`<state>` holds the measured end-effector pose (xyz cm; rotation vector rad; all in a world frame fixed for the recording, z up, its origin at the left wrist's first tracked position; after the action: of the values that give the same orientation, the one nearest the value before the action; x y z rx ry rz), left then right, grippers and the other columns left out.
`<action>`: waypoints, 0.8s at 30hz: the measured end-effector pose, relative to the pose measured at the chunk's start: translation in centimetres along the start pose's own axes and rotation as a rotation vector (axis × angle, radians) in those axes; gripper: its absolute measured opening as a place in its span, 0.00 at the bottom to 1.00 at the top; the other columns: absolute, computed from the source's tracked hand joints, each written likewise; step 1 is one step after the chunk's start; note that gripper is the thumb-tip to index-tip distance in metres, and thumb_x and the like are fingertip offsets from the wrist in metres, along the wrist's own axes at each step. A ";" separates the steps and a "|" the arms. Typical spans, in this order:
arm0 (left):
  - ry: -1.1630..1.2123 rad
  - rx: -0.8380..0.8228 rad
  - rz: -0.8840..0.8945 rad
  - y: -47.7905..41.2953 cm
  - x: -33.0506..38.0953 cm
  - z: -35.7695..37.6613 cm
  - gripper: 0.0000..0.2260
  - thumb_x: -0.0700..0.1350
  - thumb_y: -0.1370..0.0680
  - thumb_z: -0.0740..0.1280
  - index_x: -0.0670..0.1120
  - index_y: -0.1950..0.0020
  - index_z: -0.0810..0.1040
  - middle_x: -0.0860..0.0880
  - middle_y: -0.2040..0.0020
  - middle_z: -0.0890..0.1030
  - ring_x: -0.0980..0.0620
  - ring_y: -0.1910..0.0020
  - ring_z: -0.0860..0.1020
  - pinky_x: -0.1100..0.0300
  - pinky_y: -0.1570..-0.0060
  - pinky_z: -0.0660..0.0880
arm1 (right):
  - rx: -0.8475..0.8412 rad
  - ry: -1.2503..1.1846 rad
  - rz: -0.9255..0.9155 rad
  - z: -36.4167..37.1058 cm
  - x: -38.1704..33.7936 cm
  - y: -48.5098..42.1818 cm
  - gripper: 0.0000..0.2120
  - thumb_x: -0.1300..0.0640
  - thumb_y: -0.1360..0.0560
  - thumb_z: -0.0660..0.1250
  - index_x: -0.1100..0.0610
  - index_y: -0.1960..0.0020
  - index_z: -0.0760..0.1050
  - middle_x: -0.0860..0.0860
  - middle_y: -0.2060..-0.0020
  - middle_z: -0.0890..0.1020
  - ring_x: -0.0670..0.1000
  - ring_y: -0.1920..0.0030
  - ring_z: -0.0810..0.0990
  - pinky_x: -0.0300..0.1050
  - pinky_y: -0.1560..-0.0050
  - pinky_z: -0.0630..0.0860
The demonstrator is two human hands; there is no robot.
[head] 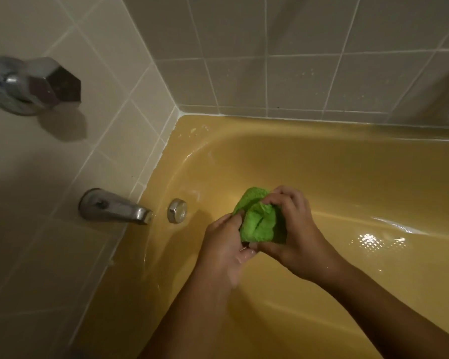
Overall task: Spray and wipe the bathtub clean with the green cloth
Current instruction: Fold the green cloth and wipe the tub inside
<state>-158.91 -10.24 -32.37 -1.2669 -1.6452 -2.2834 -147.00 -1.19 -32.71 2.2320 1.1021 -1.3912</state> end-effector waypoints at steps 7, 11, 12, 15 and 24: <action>0.110 0.111 0.187 2.0 0.5 1.5 0.09 0.48 0.14 0.64 0.49 0.36 0.80 0.45 0.47 0.87 0.44 0.52 0.87 0.50 0.61 0.83 | 0.083 -0.122 0.067 -3.0 -1.8 5.2 0.19 0.30 0.28 0.69 0.40 0.48 0.68 0.35 0.35 0.71 0.43 0.30 0.69 0.33 0.44 0.71; 0.003 0.117 0.287 2.9 0.4 1.9 0.09 0.56 0.16 0.65 0.65 0.36 0.76 0.47 0.36 0.82 0.44 0.41 0.83 0.44 0.46 0.82 | 0.183 -0.397 0.398 -4.1 -1.7 5.7 0.17 0.31 0.23 0.64 0.38 0.40 0.68 0.42 0.38 0.76 0.43 0.38 0.77 0.43 0.48 0.77; -0.040 0.103 0.302 3.2 0.3 2.1 0.08 0.59 0.17 0.65 0.69 0.38 0.75 0.48 0.33 0.80 0.43 0.38 0.81 0.39 0.41 0.80 | 0.136 -0.484 0.474 -4.0 -1.8 5.7 0.19 0.32 0.24 0.64 0.36 0.38 0.65 0.42 0.38 0.78 0.39 0.42 0.80 0.38 0.53 0.77; -0.107 0.087 0.341 4.2 0.4 3.0 0.09 0.63 0.19 0.64 0.72 0.39 0.72 0.48 0.32 0.79 0.42 0.36 0.80 0.36 0.39 0.78 | 0.076 -0.683 0.570 -4.1 -2.6 5.5 0.23 0.40 0.22 0.68 0.33 0.31 0.63 0.41 0.45 0.82 0.33 0.53 0.83 0.30 0.64 0.78; -0.259 -0.143 0.241 3.9 0.2 3.7 0.32 0.50 0.22 0.76 0.63 0.25 0.63 0.50 0.38 0.82 0.51 0.46 0.85 0.54 0.55 0.82 | 0.207 -0.711 0.590 -6.4 -1.4 4.7 0.22 0.50 0.17 0.67 0.28 0.32 0.64 0.55 0.48 0.85 0.58 0.47 0.85 0.63 0.44 0.82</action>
<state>-155.05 -8.89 -28.95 -1.7514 -1.3206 -2.1990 -139.84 -1.13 -29.09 1.7006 0.0596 -1.8188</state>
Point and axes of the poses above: each hand's wrist, its own y-axis away from the middle knuckle, its own z-axis out of the palm, x = y × z, the point moved 5 cm from there along -y, towards the middle knuckle
